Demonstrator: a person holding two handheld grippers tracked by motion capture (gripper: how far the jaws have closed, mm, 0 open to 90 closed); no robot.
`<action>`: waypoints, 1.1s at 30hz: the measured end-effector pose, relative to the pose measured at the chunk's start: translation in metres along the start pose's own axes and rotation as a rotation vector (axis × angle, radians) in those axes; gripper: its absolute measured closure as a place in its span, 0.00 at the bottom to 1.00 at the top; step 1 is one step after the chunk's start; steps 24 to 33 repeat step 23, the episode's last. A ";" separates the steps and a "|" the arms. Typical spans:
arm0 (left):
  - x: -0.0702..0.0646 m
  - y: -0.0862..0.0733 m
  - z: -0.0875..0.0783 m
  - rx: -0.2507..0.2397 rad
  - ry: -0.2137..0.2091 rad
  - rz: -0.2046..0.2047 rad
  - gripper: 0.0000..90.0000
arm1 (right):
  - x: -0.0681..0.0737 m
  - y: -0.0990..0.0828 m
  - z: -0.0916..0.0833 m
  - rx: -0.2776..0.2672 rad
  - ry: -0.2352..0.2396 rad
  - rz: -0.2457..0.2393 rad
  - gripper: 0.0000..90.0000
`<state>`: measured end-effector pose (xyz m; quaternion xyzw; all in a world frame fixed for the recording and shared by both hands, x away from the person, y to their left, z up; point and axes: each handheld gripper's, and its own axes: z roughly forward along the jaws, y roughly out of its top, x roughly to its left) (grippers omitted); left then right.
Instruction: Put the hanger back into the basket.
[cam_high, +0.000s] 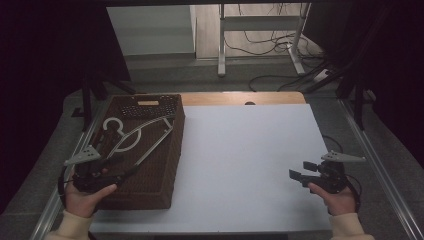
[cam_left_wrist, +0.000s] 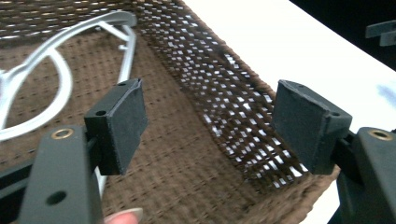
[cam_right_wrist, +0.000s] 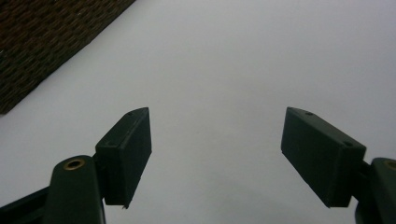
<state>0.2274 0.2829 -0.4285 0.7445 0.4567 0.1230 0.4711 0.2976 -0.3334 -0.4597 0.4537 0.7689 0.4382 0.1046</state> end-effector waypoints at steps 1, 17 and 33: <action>-0.004 0.000 0.002 0.000 -0.001 0.007 0.28 | 0.001 0.000 0.001 0.005 0.008 -0.005 0.27; -0.035 0.003 0.030 0.039 -0.018 0.068 0.24 | 0.007 -0.002 0.006 0.051 0.045 -0.068 0.27; -0.033 0.002 0.029 0.037 -0.003 0.066 0.23 | 0.009 -0.002 0.007 0.050 0.046 -0.096 0.26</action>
